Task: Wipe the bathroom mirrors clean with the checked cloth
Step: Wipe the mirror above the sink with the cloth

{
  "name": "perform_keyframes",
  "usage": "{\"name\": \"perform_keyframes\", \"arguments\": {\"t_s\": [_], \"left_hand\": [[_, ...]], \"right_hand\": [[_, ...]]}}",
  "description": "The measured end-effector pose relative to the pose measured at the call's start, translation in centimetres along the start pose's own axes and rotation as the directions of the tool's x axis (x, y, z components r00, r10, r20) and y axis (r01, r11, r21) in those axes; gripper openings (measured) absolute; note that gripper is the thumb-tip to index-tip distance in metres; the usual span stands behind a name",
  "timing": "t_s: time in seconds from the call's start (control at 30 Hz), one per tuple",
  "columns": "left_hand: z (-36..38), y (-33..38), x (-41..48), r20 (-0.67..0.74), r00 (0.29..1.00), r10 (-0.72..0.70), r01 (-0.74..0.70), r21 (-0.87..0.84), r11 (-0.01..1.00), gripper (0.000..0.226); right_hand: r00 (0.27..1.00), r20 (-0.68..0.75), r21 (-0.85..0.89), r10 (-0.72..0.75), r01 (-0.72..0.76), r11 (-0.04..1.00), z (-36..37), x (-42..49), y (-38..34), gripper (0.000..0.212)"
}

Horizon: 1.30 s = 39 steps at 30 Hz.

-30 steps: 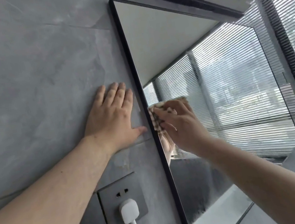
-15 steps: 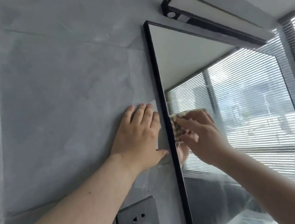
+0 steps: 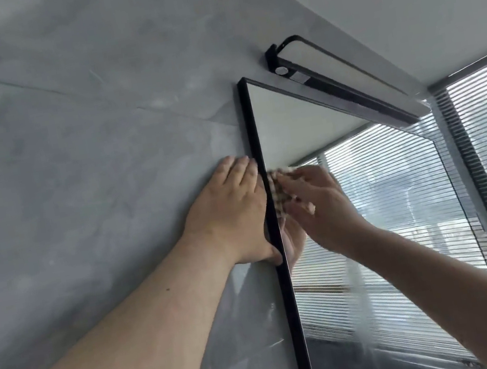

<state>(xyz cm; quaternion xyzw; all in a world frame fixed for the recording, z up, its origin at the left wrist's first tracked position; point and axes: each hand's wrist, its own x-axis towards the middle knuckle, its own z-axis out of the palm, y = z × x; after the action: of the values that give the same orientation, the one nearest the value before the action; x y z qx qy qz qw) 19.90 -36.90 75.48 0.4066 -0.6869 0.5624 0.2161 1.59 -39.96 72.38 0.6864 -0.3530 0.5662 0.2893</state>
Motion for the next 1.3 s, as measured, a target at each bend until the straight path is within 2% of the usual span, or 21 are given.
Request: {"name": "perform_keyframes", "arguments": {"t_s": [0.17,0.27,0.4,0.5,0.6,0.87,1.13,1.3], "left_hand": [[0.2,0.0,-0.3,-0.052,0.999,-0.004,0.001,-0.05,0.999,0.142],[0.1,0.0,-0.2,-0.049,0.999,0.003,-0.006,-0.061,0.998,0.143],[0.1,-0.2,-0.1,-0.043,0.999,0.022,-0.024,-0.053,0.998,0.14],[0.1,-0.1,-0.2,-0.032,0.999,0.02,-0.022,-0.063,0.998,0.139],[-0.1,-0.1,-0.3,-0.018,1.0,0.017,-0.019,-0.088,0.996,0.139],[0.2,-0.2,-0.2,-0.035,0.999,0.032,-0.035,-0.08,0.996,0.136],[0.4,-0.1,-0.3,-0.066,0.997,0.038,-0.044,-0.093,0.995,0.138],[0.3,-0.1,-0.2,-0.057,0.998,0.038,-0.044,-0.105,0.993,0.137]], "right_hand": [[0.997,-0.017,-0.014,0.078,-0.078,0.997,-1.6,9.0,-0.4,0.046],[0.995,-0.032,-0.019,0.095,-0.096,0.995,-2.1,10.8,-0.5,0.045],[0.996,-0.022,0.048,0.091,-0.09,0.995,-1.3,6.4,-0.2,0.036],[0.996,-0.071,0.022,-0.056,0.057,0.998,0.0,0.1,0.3,0.031],[0.988,-0.016,-0.013,-0.152,0.152,0.988,0.6,-3.8,1.4,0.035],[0.995,-0.054,0.006,-0.087,0.087,0.996,0.7,-1.1,1.2,0.04],[0.993,-0.05,-0.001,0.109,-0.109,0.994,-0.9,7.6,-0.9,0.041],[0.985,-0.101,-0.01,0.143,-0.145,0.989,-1.5,13.8,-2.1,0.039]]}}
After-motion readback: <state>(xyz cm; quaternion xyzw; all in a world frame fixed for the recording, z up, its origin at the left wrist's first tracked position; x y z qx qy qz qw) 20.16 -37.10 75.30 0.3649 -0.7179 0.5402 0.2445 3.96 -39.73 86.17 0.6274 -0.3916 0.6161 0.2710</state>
